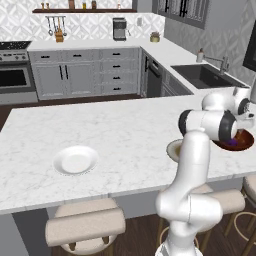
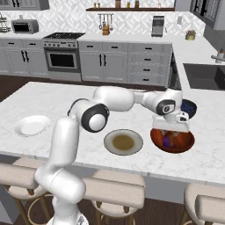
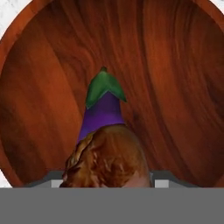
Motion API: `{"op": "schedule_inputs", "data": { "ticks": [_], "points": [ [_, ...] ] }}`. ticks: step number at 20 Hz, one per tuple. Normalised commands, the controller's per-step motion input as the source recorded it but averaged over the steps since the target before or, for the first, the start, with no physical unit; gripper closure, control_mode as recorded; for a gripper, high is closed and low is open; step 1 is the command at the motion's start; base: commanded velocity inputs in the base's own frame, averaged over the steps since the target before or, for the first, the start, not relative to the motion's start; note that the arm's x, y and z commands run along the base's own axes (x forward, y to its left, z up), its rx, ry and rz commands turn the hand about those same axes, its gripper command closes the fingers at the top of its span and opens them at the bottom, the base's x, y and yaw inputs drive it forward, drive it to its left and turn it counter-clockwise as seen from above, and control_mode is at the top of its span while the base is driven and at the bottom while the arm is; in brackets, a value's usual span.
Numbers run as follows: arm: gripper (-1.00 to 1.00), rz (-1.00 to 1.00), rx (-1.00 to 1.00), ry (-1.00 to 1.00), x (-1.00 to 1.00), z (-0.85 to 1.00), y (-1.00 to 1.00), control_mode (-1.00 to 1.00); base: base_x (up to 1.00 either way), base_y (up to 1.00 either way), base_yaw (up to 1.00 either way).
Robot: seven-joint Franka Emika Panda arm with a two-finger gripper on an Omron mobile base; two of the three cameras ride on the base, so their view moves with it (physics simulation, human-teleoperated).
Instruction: Pick the chicken drumstick and eggplant from their plates and place them in the bowl. Then put the bowl in the fridge.
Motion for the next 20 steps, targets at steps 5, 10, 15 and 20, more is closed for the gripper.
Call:
{"op": "schedule_inputs", "data": {
  "ticks": [5,10,15,20],
  "points": [
    [-1.0,0.0,-0.01,0.0,0.0,-0.14,0.0,-1.0,0.0,0.0,0.0],
    [-1.0,0.0,-0.02,-0.06,-0.06,0.0,0.05,-1.0,0.0,0.0,0.0],
    [-1.0,0.0,-0.04,-0.13,-0.18,0.06,0.09,-1.0,0.0,0.0,0.0],
    [-1.0,-0.01,-0.14,-0.14,-0.06,0.19,0.63,-1.0,0.0,0.0,0.0]
  ]
}}
